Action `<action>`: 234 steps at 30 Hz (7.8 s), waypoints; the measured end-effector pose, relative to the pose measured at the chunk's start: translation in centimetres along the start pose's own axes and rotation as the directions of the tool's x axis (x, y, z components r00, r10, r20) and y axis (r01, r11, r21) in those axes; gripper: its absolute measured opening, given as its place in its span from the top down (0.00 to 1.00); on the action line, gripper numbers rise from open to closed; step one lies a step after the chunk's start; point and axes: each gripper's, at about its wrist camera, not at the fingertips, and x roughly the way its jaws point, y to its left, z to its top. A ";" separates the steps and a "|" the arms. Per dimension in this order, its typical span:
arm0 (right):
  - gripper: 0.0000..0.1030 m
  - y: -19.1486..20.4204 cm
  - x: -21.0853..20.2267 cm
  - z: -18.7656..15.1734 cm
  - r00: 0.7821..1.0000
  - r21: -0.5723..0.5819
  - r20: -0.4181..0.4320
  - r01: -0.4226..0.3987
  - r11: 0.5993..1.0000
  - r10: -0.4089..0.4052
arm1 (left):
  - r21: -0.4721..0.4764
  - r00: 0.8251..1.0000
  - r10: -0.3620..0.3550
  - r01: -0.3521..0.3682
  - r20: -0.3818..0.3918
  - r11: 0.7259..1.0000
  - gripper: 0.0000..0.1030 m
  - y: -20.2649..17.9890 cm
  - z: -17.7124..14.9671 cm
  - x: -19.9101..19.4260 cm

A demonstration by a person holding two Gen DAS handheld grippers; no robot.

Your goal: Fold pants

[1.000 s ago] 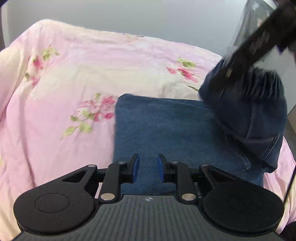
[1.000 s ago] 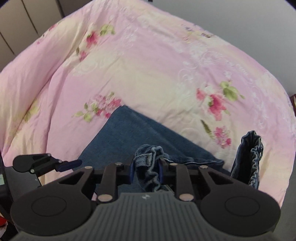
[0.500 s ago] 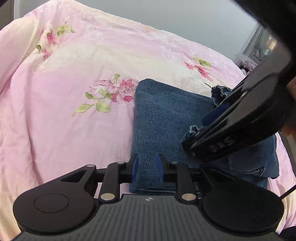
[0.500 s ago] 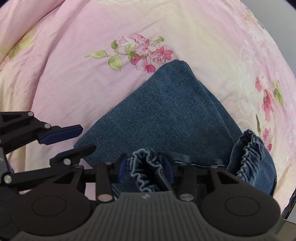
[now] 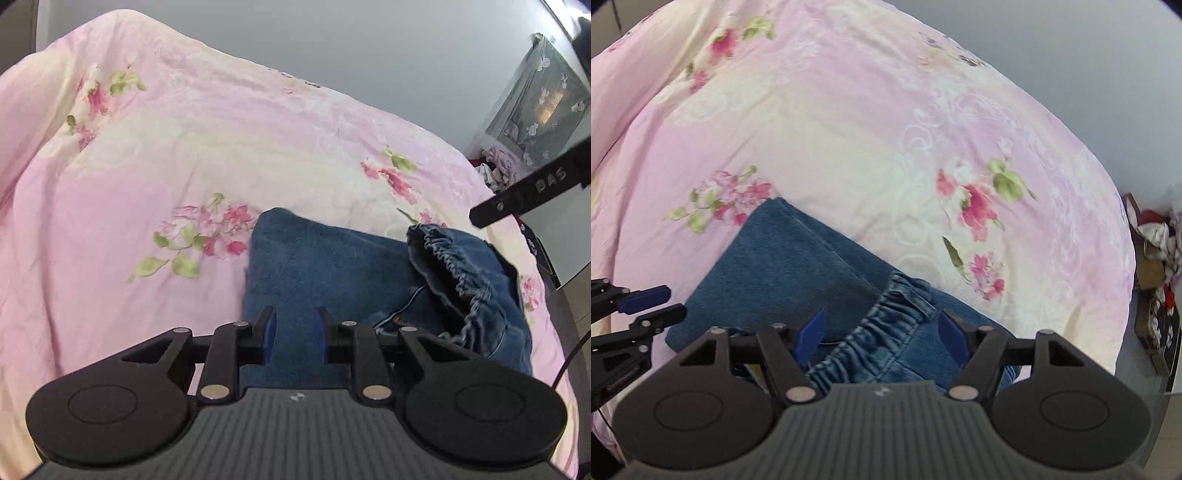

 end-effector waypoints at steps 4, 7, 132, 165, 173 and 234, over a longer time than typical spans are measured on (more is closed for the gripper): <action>0.37 -1.2 3.5 0.3 0.998 0.074 -0.050 -0.026 0.997 0.029 | -0.010 0.998 -0.024 0.023 -0.061 1.000 0.75 -1.1 0.9 1.9; 0.37 0.2 6.5 0.9 0.997 0.057 -0.081 0.004 0.998 0.001 | 0.014 0.996 -0.007 0.009 -0.084 1.000 0.75 -1.9 0.7 2.9; 0.26 -1.0 0.8 -23.8 0.919 0.191 0.311 -0.309 0.932 0.241 | 0.321 0.980 0.195 -0.194 0.030 0.927 0.31 -7.6 2.2 -1.0; 0.19 -7.8 10.4 -25.8 0.905 0.521 0.357 -0.399 0.755 0.232 | -0.095 0.988 0.151 -0.154 -0.042 0.984 0.01 2.5 -4.4 3.1; 0.25 -3.1 1.1 -27.4 0.887 0.377 0.451 -0.288 0.880 0.097 | 0.105 0.953 0.249 -0.269 0.173 0.957 0.14 -5.2 -5.7 -4.3; 0.12 10.6 -13.5 -41.2 0.817 0.267 0.576 -0.148 0.952 -0.035 | 0.217 0.899 0.364 -0.417 0.244 0.883 0.10 -15.7 -19.6 -16.2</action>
